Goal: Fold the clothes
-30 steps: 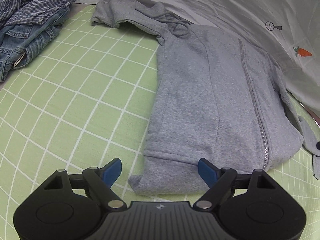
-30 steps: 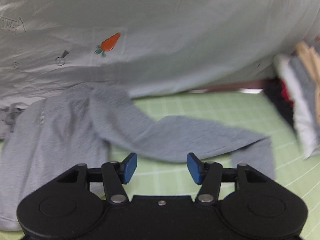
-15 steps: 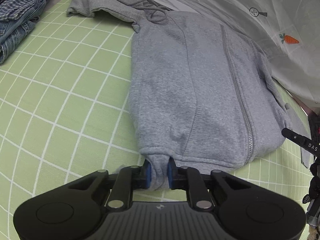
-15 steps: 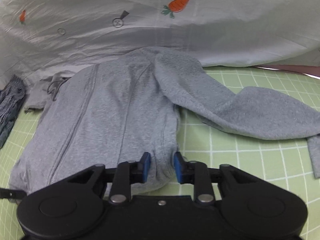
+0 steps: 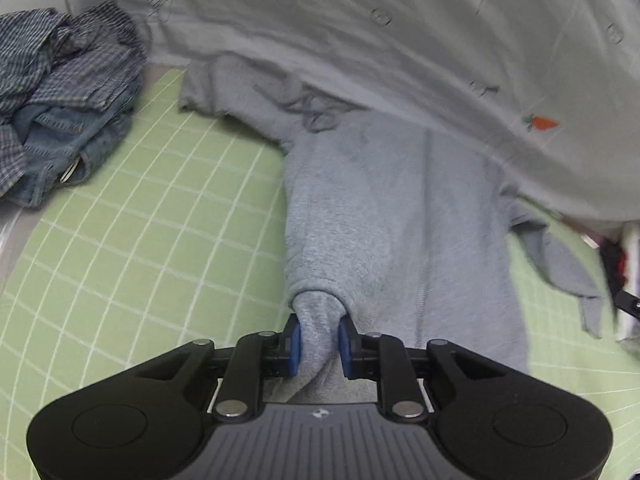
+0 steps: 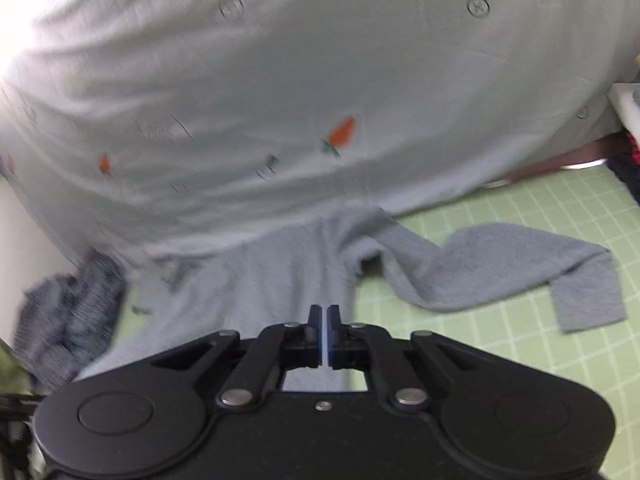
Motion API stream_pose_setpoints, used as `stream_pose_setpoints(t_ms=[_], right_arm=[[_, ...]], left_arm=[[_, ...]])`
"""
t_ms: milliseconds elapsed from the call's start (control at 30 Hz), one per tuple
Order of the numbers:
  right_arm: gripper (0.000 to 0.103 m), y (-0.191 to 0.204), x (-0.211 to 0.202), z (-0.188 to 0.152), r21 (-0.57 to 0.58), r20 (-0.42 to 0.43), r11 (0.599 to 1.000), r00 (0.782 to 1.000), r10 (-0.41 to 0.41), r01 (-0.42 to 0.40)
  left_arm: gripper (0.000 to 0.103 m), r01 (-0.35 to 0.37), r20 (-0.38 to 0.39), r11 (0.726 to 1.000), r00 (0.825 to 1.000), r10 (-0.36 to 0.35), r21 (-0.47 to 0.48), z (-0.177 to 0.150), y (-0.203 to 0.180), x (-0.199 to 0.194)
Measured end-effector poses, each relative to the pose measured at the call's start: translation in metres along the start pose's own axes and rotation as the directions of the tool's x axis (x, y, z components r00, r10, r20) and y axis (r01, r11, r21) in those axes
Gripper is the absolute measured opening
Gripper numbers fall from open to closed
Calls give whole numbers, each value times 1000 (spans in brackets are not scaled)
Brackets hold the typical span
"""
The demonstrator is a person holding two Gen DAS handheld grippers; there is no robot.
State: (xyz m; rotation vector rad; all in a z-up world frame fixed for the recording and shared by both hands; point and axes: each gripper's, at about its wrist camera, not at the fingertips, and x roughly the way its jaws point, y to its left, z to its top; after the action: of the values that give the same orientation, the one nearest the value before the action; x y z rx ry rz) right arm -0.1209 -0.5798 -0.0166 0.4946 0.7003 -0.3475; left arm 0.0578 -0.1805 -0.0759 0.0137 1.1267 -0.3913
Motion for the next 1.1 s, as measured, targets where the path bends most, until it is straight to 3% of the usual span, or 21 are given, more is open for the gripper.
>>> stream_pose_setpoints(t_ms=[33,100,133,167,200,333,467,533,567,600,633,767,867,1100], right_arm=[[27,2,10,-9,-10,-33,1000,999,-23,23],[57,7,30,-27,-32,-99,997,993,-71,68],[63,8,39,-37,-21,-127,997,989,-80,78],[66,9,46,-47,6,-150,998,986,-66,68],[72,9,53,-56,35,-173,998,984,-45,51],[75,23,81,-82,35,-270,999,963,-28,39],[76,36,95,-96,11,-320,999,947,-28,33],[71,40,97,-99,25,-329,1000,944,-6,15],[55,42,98,-100,23,-330,1000,944,3,5],[29,45,98,-102,9,-337,1000,942,12,-10],[21,48,96,-103,-13,-336,1000,942,12,-17],[16,63,79,-107,-95,-299,995,954,-9,-21],[16,62,52,-110,-80,-251,997,968,-3,-18],[16,50,-10,-149,-48,-235,999,972,-2,-10]], left_arm=[[26,-16,-11,1000,1000,15,-11,-4,4,4],[47,-23,-26,999,999,21,-46,-10,13,9],[55,-26,-33,998,999,24,-63,-13,18,12],[68,-30,-41,996,999,27,-81,-16,23,15],[70,-35,-52,995,998,30,-97,-16,26,18],[71,-88,-97,992,992,79,-93,-18,31,36],[69,-41,-111,993,993,29,-111,-12,31,50],[52,-26,-110,995,994,16,-92,-10,26,53],[25,-16,-109,996,994,7,-87,-11,24,52],[19,-5,-109,996,994,-4,-84,-11,21,51],[18,6,-109,997,994,-15,-80,-12,19,49],[17,45,-73,998,996,-48,-48,-18,9,27],[17,88,-48,995,995,-91,-51,-27,2,3],[17,91,-63,994,994,-94,-54,-91,7,-33]])
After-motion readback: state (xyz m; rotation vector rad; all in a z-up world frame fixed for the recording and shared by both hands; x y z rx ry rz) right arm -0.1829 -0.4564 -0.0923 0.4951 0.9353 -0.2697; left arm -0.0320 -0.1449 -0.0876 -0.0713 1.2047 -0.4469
